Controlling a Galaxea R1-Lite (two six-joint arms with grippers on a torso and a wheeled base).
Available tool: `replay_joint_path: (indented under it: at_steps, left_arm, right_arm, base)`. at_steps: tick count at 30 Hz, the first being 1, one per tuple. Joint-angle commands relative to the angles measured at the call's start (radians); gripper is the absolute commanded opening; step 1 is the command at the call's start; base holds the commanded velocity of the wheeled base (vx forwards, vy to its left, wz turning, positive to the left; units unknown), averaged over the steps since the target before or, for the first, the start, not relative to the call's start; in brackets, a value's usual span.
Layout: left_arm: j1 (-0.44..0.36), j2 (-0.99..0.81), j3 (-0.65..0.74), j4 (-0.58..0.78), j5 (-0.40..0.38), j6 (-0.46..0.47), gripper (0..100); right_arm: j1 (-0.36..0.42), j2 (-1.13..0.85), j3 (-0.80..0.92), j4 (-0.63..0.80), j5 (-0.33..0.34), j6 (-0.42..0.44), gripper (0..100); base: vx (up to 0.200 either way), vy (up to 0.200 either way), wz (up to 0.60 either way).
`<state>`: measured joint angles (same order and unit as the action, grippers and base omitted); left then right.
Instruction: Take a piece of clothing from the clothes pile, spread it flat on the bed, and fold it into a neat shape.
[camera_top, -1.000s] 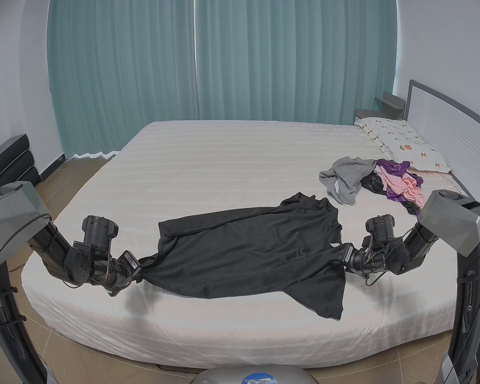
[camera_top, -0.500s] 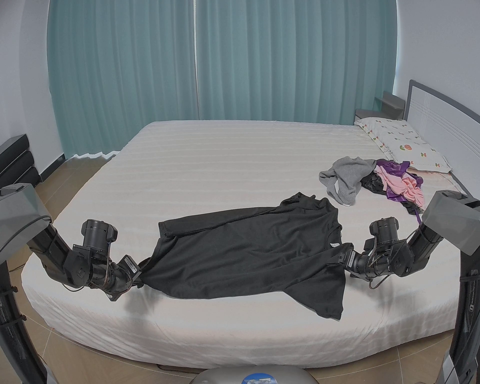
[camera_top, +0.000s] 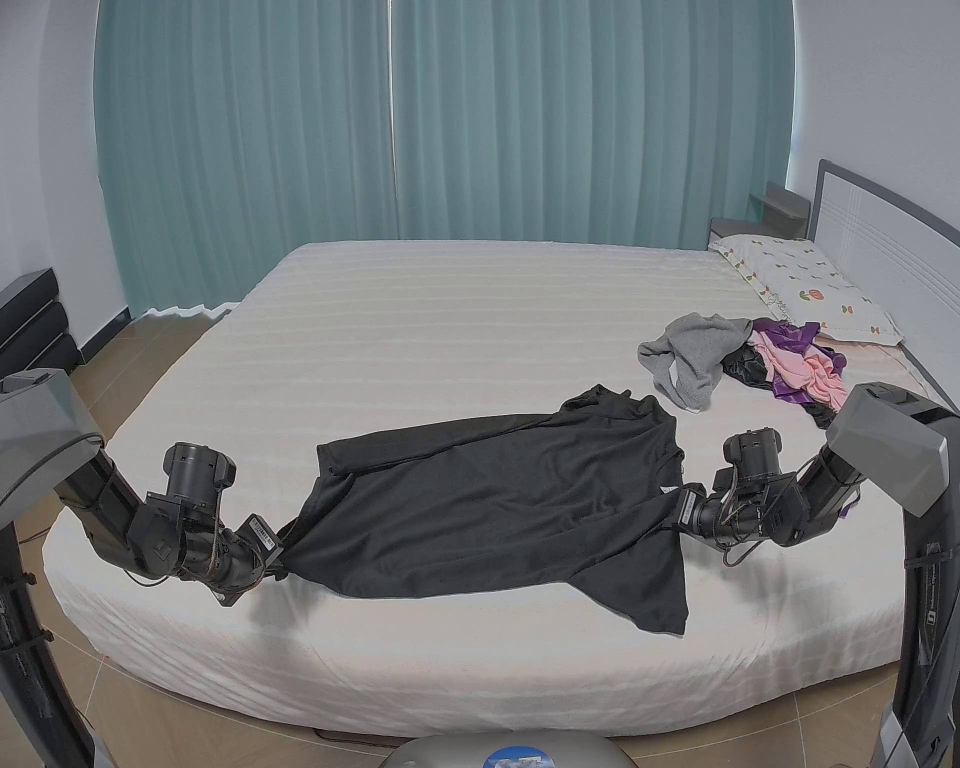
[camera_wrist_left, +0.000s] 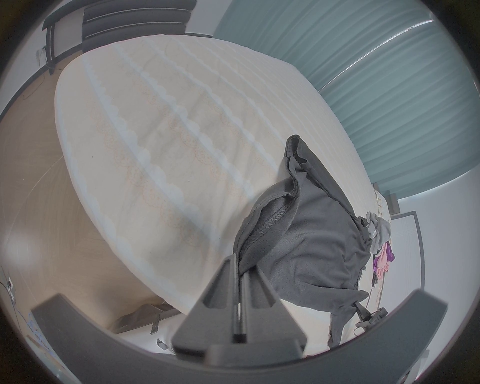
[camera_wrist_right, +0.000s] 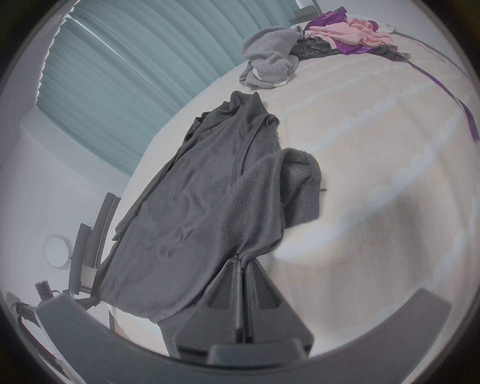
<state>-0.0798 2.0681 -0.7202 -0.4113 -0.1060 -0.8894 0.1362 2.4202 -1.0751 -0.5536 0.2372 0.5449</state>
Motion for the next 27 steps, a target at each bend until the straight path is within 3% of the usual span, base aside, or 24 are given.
replay_joint_path:
  at_steps: [1,8,17,18,23,27]
  left_arm:
    - [0.0,0.004,-0.001,-0.001,0.002,0.0,0]
    - [-0.005,0.01,0.001,-0.001,0.002,-0.002,0]
    - [-0.009,0.014,0.001,-0.001,0.002,-0.019,0]
    - [-0.011,0.015,0.001,-0.001,0.002,-0.019,0]
    - [-0.015,0.01,0.001,-0.001,0.0,-0.02,0]
    - [-0.015,0.009,-0.002,-0.001,0.0,-0.019,0]
  right_arm:
    - [0.005,0.031,-0.072,-0.005,-0.012,0.007,0]
    - [0.0,0.069,-0.213,-0.008,-0.093,0.125,0]
    - [0.006,0.109,-0.235,0.001,-0.105,0.124,0]
    - [0.003,0.111,-0.229,0.0,-0.105,0.119,100]
    - [-0.021,0.053,-0.17,-0.014,-0.092,0.11,100]
    - [-0.052,-0.043,-0.074,-0.015,-0.004,0.076,100]
  base:
    - [0.0,0.0,0.0]
    - [0.0,0.0,0.0]
    - [0.0,0.0,0.0]
    - [0.0,0.0,0.0]
    - [0.0,0.0,0.0]
    - [0.0,0.0,0.0]
